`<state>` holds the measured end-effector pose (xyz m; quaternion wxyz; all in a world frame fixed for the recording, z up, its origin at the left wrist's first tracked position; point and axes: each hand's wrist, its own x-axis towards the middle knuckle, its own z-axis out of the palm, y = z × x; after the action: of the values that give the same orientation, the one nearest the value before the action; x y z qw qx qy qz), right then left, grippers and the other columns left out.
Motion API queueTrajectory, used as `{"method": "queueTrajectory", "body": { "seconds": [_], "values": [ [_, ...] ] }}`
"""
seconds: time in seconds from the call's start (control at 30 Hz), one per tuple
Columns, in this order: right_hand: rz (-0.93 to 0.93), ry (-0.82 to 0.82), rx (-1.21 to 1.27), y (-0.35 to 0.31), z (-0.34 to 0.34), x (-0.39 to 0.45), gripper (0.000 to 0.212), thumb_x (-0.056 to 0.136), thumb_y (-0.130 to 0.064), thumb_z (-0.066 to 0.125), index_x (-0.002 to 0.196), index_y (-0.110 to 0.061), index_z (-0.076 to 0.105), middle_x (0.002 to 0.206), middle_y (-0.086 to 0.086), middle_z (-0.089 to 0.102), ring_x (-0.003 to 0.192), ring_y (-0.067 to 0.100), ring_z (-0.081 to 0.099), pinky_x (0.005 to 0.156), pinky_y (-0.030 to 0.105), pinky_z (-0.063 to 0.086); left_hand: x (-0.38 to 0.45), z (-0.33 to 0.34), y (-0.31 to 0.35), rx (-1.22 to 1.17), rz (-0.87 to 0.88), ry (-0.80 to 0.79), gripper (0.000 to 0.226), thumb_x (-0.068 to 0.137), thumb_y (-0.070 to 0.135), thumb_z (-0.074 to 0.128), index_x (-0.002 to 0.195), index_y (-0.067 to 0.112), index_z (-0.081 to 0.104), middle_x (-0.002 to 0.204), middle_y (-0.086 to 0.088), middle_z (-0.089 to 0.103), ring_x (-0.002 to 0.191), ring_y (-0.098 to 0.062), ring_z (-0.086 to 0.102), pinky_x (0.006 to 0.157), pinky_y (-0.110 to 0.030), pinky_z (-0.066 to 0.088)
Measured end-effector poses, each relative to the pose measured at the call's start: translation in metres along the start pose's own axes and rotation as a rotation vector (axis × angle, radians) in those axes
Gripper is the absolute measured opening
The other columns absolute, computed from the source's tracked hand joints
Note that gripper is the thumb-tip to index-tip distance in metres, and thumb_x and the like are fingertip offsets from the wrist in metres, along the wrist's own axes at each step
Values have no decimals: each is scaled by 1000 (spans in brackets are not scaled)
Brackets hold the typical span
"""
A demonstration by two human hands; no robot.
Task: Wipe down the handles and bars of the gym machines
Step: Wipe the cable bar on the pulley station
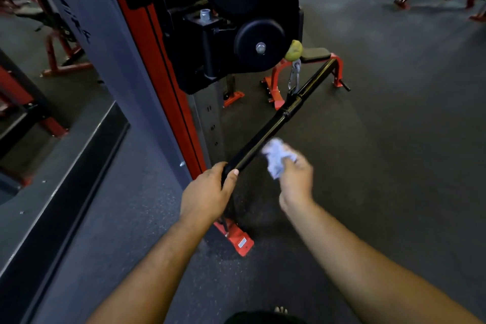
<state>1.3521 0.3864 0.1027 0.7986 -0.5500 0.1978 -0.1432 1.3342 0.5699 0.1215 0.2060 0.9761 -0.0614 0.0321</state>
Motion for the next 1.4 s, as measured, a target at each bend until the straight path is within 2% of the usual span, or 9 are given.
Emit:
{"method": "queueTrajectory", "body": {
  "seconds": [0.1,0.27,0.53,0.73,0.87,1.0,1.2,1.3,1.4],
  "values": [
    [-290,147,-433,-23,-7,51,42,100,-8,49,136,-22,65,129,0,69,113,16,65,97,30,51,0,0,2,14,-12,-16,53,104,63,29,136,29,52,104,2,69,91,-22,67,69,-40,56],
    [-632,-158,-789,5,14,49,53,90,1,40,136,-11,64,150,12,53,146,25,39,117,40,38,0,-1,7,11,-27,14,47,105,61,29,122,27,56,76,9,59,67,-13,59,53,-33,46],
    [-694,-644,-520,18,-4,-27,37,97,6,51,129,-3,68,137,3,63,138,16,52,116,37,41,3,-5,4,58,-62,2,35,104,59,35,101,28,51,80,9,59,79,-23,65,53,-33,37],
    [-744,-231,-623,-24,-13,60,44,96,4,50,136,-7,63,144,9,58,141,20,48,115,43,41,12,-4,12,123,-23,38,48,100,69,29,110,30,58,80,10,57,71,-15,61,51,-31,43],
    [-807,-426,-803,-1,-2,51,56,85,12,45,135,-5,64,147,10,55,147,18,34,121,40,32,27,-6,23,222,-9,2,50,99,69,35,122,29,55,83,6,62,70,-18,63,58,-37,57],
    [-757,-659,-581,2,-22,27,46,91,12,49,131,-4,66,141,7,62,141,18,48,118,37,38,45,-4,28,309,11,-1,47,98,67,40,119,28,56,100,3,67,81,-22,67,69,-41,58],
    [-625,-104,-478,-46,-53,111,42,101,-7,50,139,-18,62,130,-1,65,127,13,58,113,36,45,80,2,57,421,71,-3,71,95,78,35,139,24,48,124,-4,66,103,-27,67,75,-41,58],
    [-598,-123,-612,-58,-38,141,47,100,-1,51,144,-16,58,147,0,52,141,14,43,112,9,31,101,11,87,394,76,-22,68,96,75,41,141,24,44,128,-5,63,108,-28,65,73,-40,55],
    [-615,-166,-663,-39,-19,128,51,99,-2,50,149,-9,49,155,12,46,147,21,35,119,28,32,115,20,105,387,55,-8,55,99,66,45,133,23,48,113,-4,63,96,-25,65,63,-36,48]
  ]
}}
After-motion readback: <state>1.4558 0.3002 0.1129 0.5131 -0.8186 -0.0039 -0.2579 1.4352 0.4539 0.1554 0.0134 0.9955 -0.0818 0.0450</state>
